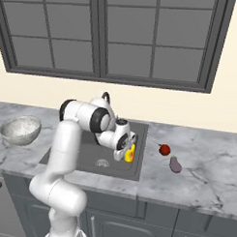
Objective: Remove the eggplant and bell pepper from the sink. Then move the bowl and cup from the counter to the sink for washing.
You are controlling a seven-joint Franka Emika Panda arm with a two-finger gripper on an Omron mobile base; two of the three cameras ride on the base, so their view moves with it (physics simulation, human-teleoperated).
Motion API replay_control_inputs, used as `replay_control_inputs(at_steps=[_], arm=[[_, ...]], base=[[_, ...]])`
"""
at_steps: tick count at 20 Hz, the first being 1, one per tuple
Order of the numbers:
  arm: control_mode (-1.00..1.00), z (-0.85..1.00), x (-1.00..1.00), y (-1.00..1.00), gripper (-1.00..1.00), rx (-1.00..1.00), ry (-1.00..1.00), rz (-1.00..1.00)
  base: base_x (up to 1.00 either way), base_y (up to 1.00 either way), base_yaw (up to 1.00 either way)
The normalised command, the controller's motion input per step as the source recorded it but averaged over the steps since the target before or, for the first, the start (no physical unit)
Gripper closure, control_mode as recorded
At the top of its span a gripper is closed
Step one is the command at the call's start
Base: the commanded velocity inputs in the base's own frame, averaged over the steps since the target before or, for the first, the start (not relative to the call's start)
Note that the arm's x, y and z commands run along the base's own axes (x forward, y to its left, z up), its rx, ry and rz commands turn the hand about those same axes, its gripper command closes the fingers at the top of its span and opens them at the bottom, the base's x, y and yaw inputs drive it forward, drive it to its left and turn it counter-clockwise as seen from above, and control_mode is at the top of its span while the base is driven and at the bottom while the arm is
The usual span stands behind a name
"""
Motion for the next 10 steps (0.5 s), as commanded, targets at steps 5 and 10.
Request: replay_control_inputs(at_steps=[5,10], arm=[[-1.0,0.28,-0.02,0.0,-1.0,0.0,0.0,0.04],[-1.0,0.25,0.0,0.0,-1.0,0.0,0.04,0.04]], base=[[0.0,0.0,0.0],[0.0,0.0,0.0]])
